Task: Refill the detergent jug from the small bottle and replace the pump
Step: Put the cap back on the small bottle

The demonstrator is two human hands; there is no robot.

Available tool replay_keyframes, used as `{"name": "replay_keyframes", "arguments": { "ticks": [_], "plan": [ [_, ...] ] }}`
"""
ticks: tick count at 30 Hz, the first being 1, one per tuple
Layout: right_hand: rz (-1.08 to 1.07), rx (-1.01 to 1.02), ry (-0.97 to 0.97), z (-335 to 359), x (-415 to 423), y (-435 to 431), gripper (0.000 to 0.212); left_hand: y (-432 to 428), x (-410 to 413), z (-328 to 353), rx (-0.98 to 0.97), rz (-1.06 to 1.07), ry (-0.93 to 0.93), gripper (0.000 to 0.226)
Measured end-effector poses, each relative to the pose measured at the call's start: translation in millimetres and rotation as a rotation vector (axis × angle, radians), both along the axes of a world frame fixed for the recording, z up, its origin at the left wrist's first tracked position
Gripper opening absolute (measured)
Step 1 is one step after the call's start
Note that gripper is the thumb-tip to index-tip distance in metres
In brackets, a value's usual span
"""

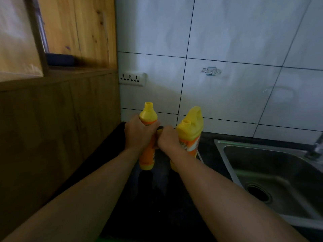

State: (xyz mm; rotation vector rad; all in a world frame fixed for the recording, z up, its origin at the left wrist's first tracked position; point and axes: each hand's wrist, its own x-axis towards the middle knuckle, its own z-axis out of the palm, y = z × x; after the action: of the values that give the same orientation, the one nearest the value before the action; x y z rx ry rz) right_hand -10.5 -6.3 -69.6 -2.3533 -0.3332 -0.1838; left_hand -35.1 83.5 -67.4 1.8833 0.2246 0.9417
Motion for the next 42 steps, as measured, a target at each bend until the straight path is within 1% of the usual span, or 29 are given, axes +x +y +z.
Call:
{"name": "replay_keyframes", "arguments": {
  "ticks": [1, 2, 4, 6, 7, 8, 10, 12, 16, 19, 22, 27, 34, 39, 42],
  "plan": [
    [-0.002, 0.017, -0.024, 3, -1, 0, 0.027, 0, 0, 1, 0.003, 0.002, 0.000, 0.045],
    [-0.003, 0.046, -0.056, 5, -2, 0, 0.024, 0, 0, 1, -0.003, -0.003, 0.004, 0.045],
    [-0.008, 0.089, -0.103, 10, -3, 0, 0.010, 2, 0, -1, -0.028, -0.021, 0.022, 0.044],
    [-0.009, 0.108, -0.149, 15, -4, -1, 0.034, 4, 0, -4, -0.056, -0.046, 0.037, 0.045],
    [-0.011, 0.112, -0.176, 18, -4, -1, 0.038, 5, 0, -5, -0.073, -0.065, 0.037, 0.044],
    [-0.009, 0.124, -0.200, 21, -5, -2, 0.037, 5, 0, -5, -0.088, -0.084, 0.037, 0.044],
    [0.000, 0.150, -0.244, 26, -4, -5, 0.030, 6, 0, -5, -0.109, -0.122, 0.041, 0.042],
    [0.020, 0.153, -0.282, 32, -3, -6, 0.031, 5, 0, -5, -0.108, -0.157, 0.049, 0.040],
    [0.131, 0.090, -0.320, 42, -2, -8, 0.037, 2, -3, -5, -0.135, -0.165, 0.046, 0.038],
    [0.156, 0.063, -0.318, 49, 0, -10, 0.039, 2, -3, -4, -0.120, -0.164, 0.060, 0.036],
    [0.214, 0.035, -0.332, 58, 0, -10, 0.038, 1, -3, -6, -0.070, -0.137, 0.088, 0.036],
    [0.322, -0.031, -0.293, 70, -1, -10, 0.037, 4, -2, -11, -0.072, -0.127, 0.109, 0.039],
    [0.363, -0.151, -0.301, 89, 2, -8, 0.030, 8, 1, -12, -0.082, -0.164, 0.128, 0.039],
    [0.417, -0.249, -0.278, 99, 3, -5, 0.032, 10, 1, -14, -0.085, -0.207, 0.116, 0.037],
    [0.426, -0.327, -0.279, 105, 6, -4, 0.028, 12, 0, -14, -0.108, -0.225, 0.118, 0.039]
  ]
}}
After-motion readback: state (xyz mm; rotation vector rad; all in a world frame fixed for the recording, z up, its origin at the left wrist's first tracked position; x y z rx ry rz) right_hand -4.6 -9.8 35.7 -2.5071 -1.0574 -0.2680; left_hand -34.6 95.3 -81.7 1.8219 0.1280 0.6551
